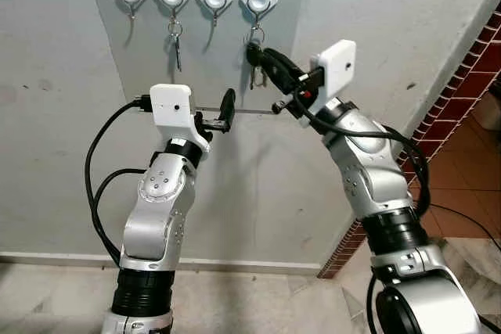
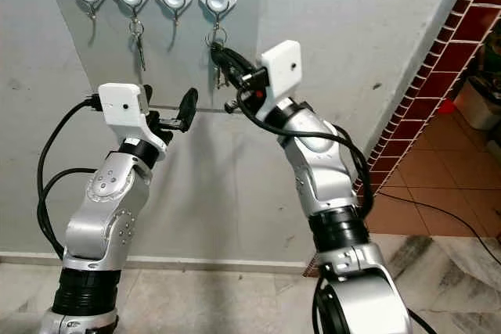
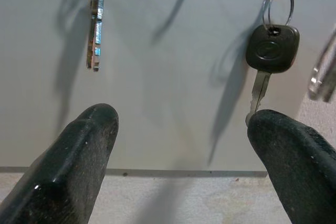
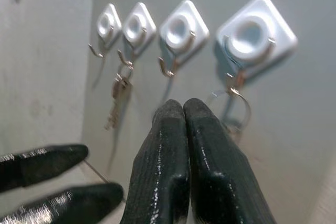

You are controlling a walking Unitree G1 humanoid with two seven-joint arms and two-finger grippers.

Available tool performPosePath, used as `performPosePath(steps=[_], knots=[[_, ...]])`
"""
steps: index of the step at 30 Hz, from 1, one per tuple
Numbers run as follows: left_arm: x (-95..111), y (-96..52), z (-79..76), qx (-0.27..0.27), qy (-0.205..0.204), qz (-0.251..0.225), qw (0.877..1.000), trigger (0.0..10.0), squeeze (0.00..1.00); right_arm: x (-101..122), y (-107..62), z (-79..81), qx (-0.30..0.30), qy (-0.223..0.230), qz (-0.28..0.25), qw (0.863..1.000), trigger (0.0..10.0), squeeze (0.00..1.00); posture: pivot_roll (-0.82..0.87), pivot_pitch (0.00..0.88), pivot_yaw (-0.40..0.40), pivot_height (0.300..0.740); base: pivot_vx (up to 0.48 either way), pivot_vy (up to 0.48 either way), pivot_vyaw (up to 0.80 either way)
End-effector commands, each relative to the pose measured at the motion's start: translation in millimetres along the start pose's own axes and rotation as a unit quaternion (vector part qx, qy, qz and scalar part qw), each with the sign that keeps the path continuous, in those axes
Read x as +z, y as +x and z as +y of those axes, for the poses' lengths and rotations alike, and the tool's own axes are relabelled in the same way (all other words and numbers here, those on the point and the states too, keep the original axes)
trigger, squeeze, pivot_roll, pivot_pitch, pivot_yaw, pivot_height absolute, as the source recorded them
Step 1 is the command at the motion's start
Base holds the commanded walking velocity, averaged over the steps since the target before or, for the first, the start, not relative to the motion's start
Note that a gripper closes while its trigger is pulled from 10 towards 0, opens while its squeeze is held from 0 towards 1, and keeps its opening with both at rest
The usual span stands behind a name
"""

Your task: Hang keys on a hook

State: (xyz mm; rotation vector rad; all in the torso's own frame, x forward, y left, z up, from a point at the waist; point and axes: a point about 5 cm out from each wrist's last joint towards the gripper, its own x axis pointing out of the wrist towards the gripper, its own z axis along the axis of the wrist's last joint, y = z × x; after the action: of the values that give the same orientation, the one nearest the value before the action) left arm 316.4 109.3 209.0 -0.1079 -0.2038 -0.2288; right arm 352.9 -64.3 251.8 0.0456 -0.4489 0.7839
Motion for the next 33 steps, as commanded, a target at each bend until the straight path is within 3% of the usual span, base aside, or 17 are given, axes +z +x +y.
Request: performPosePath(steps=[1, 6, 9, 16, 33], knots=[[6.1, -0.1, -2.1, -0.002, -0.004, -0.008, 1.000, 10.0, 0.00, 4.7, 4.2, 1.1, 0.007, 0.001, -0.013, 1.000, 10.0, 0.00, 0.03, 0.051, -0.070, 0.740, 0.000, 0.000, 0.00], [7.4, -0.7, -2.1, -0.001, -0.009, -0.007, 1.000, 10.0, 0.00, 3.7, 5.4, 1.8, -0.001, 0.021, -0.023, 1.000, 10.0, 0.00, 0.03, 0.048, -0.069, 0.740, 0.000, 0.000, 0.00], [10.3, 0.6, -5.0, -0.007, -0.010, -0.011, 1.000, 10.0, 0.00, 10.9, 10.8, 5.9, 0.011, 0.047, -0.047, 0.998, 10.0, 0.00, 0.03, 0.048, -0.068, 0.740, 0.000, 0.000, 0.00], [13.2, 1.3, -9.5, -0.013, -0.019, -0.014, 1.000, 10.0, 0.00, 18.4, 26.9, 8.8, 0.021, 0.058, -0.063, 0.996, 10.0, 0.00, 0.03, 0.050, -0.071, 0.740, 0.000, 0.000, 0.00], [15.8, -0.4, -8.9, -0.005, -0.027, -0.012, 1.000, 10.0, 0.00, 16.9, 51.0, 13.0, 0.003, 0.079, -0.052, 0.995, 10.0, 0.00, 0.04, 0.061, -0.081, 0.740, 0.000, 0.000, 0.00]])
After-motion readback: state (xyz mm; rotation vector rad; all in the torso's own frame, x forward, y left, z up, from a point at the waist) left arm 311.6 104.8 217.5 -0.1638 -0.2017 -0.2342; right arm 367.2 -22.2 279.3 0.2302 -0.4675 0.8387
